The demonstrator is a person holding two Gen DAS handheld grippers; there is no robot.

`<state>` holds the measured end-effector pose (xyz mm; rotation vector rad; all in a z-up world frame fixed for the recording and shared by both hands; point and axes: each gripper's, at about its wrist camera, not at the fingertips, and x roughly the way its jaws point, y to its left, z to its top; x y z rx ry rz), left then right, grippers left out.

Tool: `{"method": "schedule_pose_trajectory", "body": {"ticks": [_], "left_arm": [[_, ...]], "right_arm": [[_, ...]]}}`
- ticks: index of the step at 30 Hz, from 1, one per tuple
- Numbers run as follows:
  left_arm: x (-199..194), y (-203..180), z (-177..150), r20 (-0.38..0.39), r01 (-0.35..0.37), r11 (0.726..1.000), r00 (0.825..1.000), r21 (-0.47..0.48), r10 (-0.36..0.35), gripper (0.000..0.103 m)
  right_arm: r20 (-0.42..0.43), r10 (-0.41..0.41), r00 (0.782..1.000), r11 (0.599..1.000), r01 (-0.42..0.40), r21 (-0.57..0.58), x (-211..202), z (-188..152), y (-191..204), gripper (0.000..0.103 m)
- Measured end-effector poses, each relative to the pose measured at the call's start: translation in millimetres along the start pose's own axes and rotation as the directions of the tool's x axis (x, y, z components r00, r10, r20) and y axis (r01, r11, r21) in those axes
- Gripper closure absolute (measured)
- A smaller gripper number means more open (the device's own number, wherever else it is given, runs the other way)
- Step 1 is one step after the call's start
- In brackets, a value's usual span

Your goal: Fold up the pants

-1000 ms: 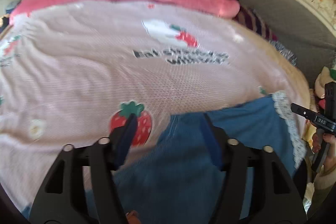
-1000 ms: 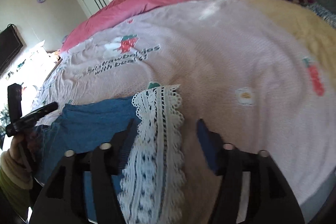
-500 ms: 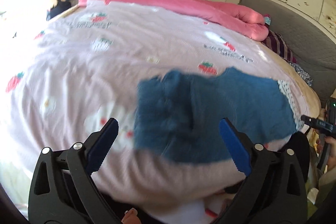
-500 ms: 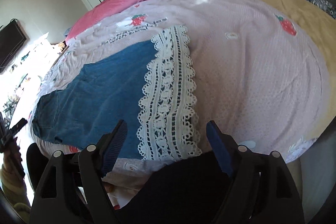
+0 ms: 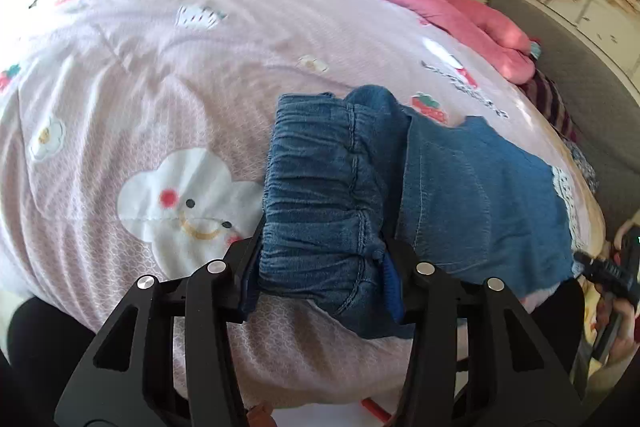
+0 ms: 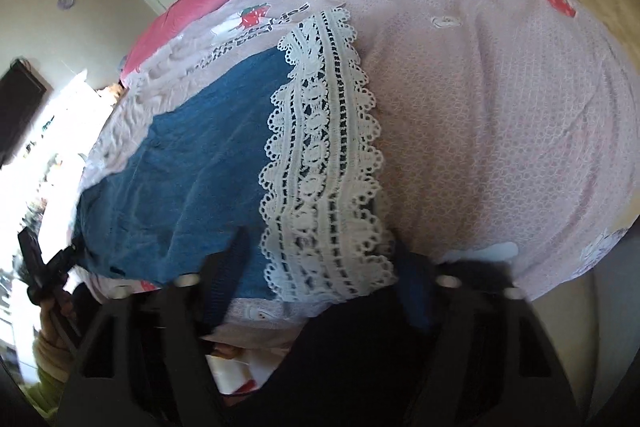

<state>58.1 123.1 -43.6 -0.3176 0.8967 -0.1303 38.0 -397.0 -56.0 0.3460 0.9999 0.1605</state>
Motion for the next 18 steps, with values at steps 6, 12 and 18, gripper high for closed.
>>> {"method": "schedule_pose_trajectory", "body": {"ticks": [6,12,18], "left_arm": [[-9,-8,4,0.049,-0.07,0.993,0.997,0.09,0.066,0.066],[2,-7,-1,0.048,-0.092,0.989,0.995,0.112,0.087,0.061],[3,3,-2,0.04,-0.085,0.992,0.996,0.09,0.082,0.046]], "right_arm": [[0.029,-0.112,0.993,0.983,0.115,-0.144,-11,-4,9,0.08],[-0.003,-0.096,0.995,0.992,0.096,-0.079,-1,-7,-4,0.078],[-0.015,-0.053,0.998,0.999,0.053,-0.004,-8,-12,-15,0.063]]}}
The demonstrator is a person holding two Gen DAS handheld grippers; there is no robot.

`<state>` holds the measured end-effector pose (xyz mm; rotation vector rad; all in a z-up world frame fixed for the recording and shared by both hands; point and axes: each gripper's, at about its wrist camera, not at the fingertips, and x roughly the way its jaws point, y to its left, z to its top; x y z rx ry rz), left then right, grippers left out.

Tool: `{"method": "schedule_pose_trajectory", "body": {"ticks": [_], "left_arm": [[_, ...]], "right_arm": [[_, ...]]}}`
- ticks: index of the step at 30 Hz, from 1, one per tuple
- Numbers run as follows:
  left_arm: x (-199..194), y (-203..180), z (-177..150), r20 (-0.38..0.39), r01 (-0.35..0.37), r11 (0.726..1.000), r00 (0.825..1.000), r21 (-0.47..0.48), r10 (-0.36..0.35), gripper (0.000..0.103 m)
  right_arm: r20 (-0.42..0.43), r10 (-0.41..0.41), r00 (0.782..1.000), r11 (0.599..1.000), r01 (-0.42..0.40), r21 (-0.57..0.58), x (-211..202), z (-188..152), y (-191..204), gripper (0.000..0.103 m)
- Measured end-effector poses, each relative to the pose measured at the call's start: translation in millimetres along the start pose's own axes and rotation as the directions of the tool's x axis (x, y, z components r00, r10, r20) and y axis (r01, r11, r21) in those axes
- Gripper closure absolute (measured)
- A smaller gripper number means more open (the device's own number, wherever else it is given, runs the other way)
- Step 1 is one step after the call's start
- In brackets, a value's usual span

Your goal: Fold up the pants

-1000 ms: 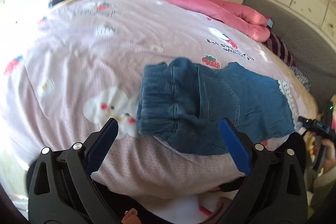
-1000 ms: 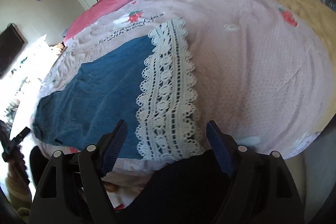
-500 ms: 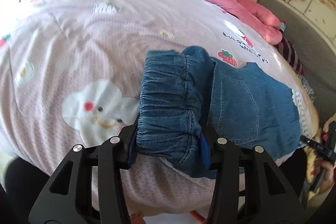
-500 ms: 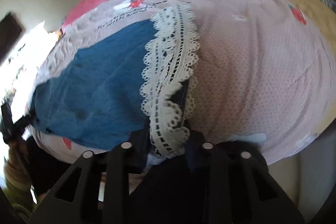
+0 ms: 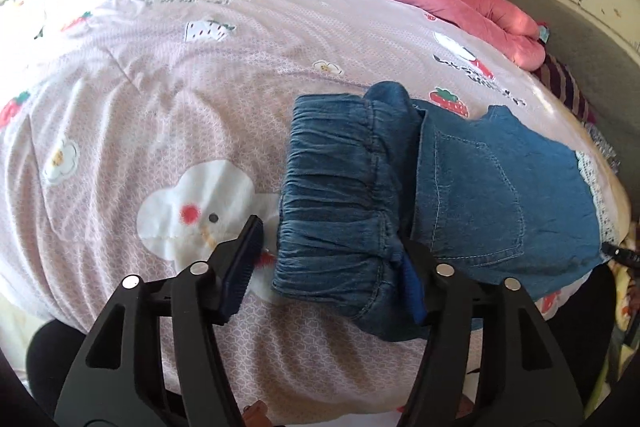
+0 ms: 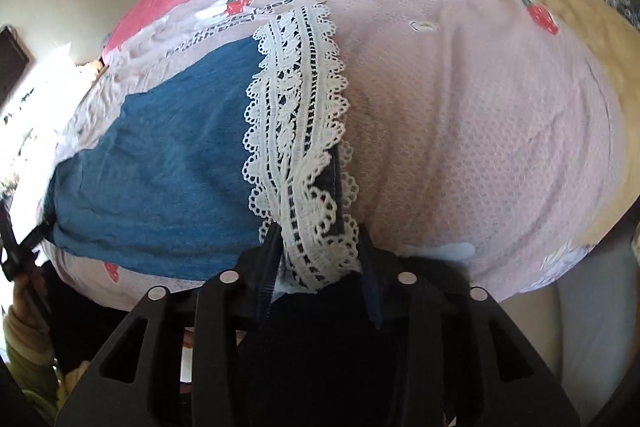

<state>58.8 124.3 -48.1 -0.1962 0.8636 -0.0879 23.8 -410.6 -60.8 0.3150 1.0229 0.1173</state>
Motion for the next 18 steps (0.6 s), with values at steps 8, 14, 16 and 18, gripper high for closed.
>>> {"method": "schedule_pose_trajectory", "body": {"ticks": [8,14,16,18], "left_arm": [[-31,6,-1,0.017,-0.014,1.0,1.0,-0.021,0.014,0.034],[-69,10,5,0.088,-0.079,0.997,0.993,-0.022,0.081,0.028],[-81,5,13,0.118,-0.077,0.997,0.99,-0.014,0.078,0.025],[-87,-10,21,0.146,-0.066,0.997,0.987,0.026,0.062,0.021]], "right_arm": [[0.047,0.038,0.998,0.999,-0.04,0.03,-21,-2,-2,0.048],[0.08,0.082,0.993,0.995,-0.086,0.049,-30,-2,-3,0.04],[0.091,0.094,0.991,0.993,-0.1,0.059,-30,-2,-1,0.039],[0.104,0.098,0.99,0.992,-0.105,0.068,-27,-1,-1,0.039]]}}
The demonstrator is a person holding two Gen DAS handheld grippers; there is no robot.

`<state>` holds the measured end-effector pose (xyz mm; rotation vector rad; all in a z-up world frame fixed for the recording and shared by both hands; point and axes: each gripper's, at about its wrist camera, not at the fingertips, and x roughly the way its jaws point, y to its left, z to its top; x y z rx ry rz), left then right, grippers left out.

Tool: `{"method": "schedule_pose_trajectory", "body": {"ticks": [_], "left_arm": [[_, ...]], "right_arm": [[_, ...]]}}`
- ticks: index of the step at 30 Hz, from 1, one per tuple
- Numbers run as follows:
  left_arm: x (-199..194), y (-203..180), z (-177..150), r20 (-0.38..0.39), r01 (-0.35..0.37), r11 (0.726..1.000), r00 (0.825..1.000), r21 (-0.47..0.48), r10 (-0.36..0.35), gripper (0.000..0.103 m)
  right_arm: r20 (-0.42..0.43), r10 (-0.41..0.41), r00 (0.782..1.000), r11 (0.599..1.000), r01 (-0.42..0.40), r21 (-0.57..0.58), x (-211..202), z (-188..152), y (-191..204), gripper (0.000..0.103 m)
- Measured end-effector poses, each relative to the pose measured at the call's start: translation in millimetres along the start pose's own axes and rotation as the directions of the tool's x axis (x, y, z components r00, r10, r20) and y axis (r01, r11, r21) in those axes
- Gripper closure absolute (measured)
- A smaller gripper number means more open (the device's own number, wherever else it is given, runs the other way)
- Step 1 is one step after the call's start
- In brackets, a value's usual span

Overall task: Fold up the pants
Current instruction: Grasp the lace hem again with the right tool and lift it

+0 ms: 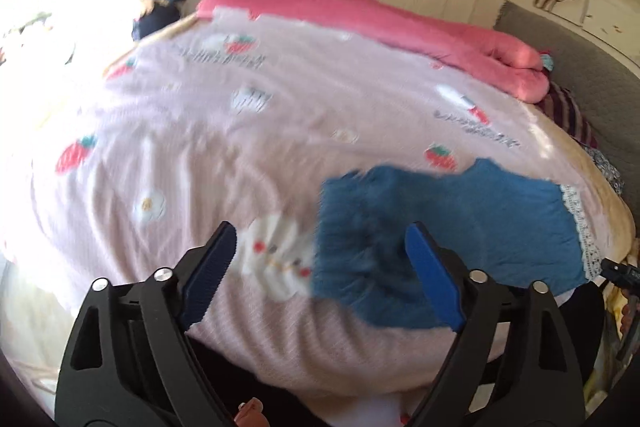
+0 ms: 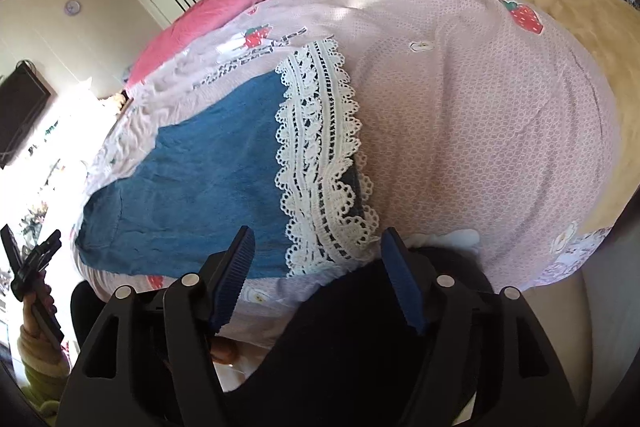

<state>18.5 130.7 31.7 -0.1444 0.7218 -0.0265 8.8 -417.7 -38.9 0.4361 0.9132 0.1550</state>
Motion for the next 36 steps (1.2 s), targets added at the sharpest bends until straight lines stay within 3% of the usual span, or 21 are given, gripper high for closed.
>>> {"method": "schedule_pose_trajectory", "body": {"ticks": [3,7,8,11,15,19,22,25,28,32,33,36], "left_arm": [[7,-26,3,-0.014,0.04,0.998,0.999,0.046,-0.04,0.021],[33,-61,-8,-0.069,0.135,0.986,0.989,0.095,-0.129,0.021],[44,-67,-12,-0.088,0.131,0.986,0.989,0.101,-0.123,0.021],[77,-71,-27,-0.154,0.068,0.99,0.987,0.12,-0.049,0.021],[88,-75,-39,-0.121,0.006,0.977,0.992,0.215,0.02,0.021],[72,-74,-30,-0.131,0.053,0.982,0.991,0.179,-0.029,0.02],[42,-92,-6,-0.063,0.119,0.97,0.992,0.213,-0.108,0.01],[34,-128,22,-0.055,0.208,0.934,0.978,0.292,-0.2,0.01],[45,-173,44,-0.081,0.307,0.885,0.951,0.35,-0.298,0.01],[77,-251,54,-0.169,0.442,0.769,0.895,0.462,-0.412,0.01],[92,-278,54,-0.224,0.494,0.724,0.868,0.482,-0.443,0.01],[127,-326,50,-0.325,0.556,0.66,0.831,0.506,-0.451,0.01]], "right_arm": [[0.036,-0.156,0.987,0.987,0.157,-0.022,1,3,0,0.039],[0.13,-0.199,0.971,0.979,0.203,-0.021,-20,5,-3,0.039],[0.141,-0.205,0.969,0.977,0.211,-0.029,-24,5,-3,0.039],[0.133,-0.175,0.976,0.984,0.178,-0.009,-28,4,-12,0.039],[0.092,-0.134,0.987,0.99,0.13,0.055,-21,0,-27,0.039],[0.073,-0.042,0.996,0.997,0.038,0.066,-17,-3,-24,0.038],[0.053,0.002,0.999,0.999,-0.004,0.042,-11,-4,-13,0.033],[0.036,0.035,0.999,0.998,-0.037,0.054,-4,-6,-8,0.033],[0.022,0.043,0.999,0.997,-0.045,0.069,1,-8,-7,0.033],[0.013,0.052,0.999,0.993,-0.053,0.101,6,-10,-13,0.033],[0.011,0.054,0.998,0.993,-0.055,0.109,7,-9,-14,0.033],[-0.003,0.057,0.998,0.991,-0.056,0.119,11,-8,-15,0.033]]}}
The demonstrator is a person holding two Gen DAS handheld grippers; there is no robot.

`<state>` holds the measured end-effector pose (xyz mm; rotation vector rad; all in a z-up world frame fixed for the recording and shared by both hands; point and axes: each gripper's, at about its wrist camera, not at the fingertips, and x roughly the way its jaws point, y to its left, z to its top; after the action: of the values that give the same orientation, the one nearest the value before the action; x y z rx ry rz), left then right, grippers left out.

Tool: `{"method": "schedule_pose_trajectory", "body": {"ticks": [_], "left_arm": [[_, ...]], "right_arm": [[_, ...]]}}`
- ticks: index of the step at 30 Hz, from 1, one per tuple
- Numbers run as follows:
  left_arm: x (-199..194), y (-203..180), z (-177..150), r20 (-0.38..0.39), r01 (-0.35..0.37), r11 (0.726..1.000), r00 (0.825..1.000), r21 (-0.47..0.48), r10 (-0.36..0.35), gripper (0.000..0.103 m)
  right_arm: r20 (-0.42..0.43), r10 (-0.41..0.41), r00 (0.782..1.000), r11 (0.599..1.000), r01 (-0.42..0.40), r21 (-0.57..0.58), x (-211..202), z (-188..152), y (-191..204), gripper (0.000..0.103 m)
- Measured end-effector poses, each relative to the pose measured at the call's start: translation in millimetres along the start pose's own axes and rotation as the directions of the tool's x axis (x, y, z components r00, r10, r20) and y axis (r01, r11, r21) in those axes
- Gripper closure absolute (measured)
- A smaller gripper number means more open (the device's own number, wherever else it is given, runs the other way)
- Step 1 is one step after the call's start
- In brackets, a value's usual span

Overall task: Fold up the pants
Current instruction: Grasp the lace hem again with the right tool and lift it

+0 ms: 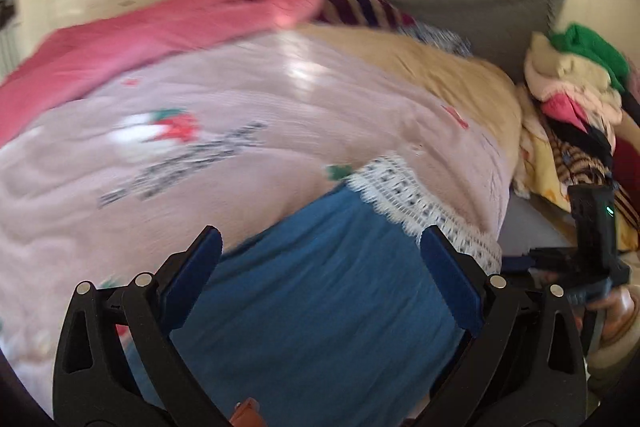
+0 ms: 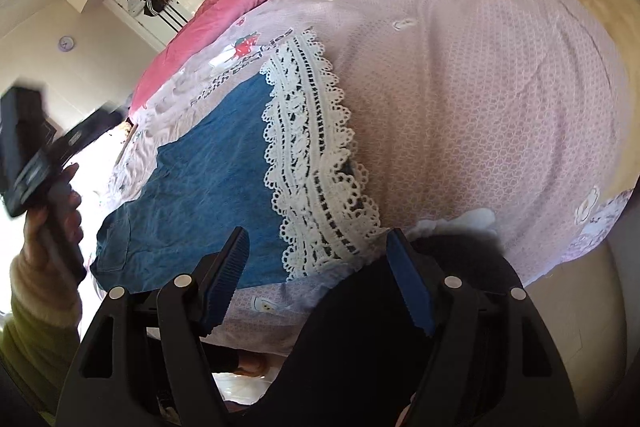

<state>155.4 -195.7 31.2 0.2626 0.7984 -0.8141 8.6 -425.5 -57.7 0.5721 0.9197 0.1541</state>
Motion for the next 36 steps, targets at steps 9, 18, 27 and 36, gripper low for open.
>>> {"method": "schedule_pose_trajectory", "body": {"ticks": [9,18,27,36], "left_arm": [[105,-26,40,-0.161,0.166,0.969,0.977,0.182,-0.137,0.01],[155,-33,37,-0.312,0.299,0.947,0.917,0.12,-0.249,0.063],[121,-4,37,-0.204,0.342,0.939,0.922,0.033,-0.329,0.087],[45,29,24,-0.011,0.382,0.924,0.924,-0.003,-0.382,0.087]], "right_arm": [[-0.014,0.008,1.0,0.999,-0.009,-0.044,3,-1,6,0.034],[-0.013,0.034,0.999,0.999,-0.033,0.02,12,1,-5,0.074],[0.108,0.058,0.992,0.997,-0.051,-0.063,-10,0,26,0.083],[0.175,0.057,0.983,0.942,0.005,-0.336,-21,-3,101,0.083]]}}
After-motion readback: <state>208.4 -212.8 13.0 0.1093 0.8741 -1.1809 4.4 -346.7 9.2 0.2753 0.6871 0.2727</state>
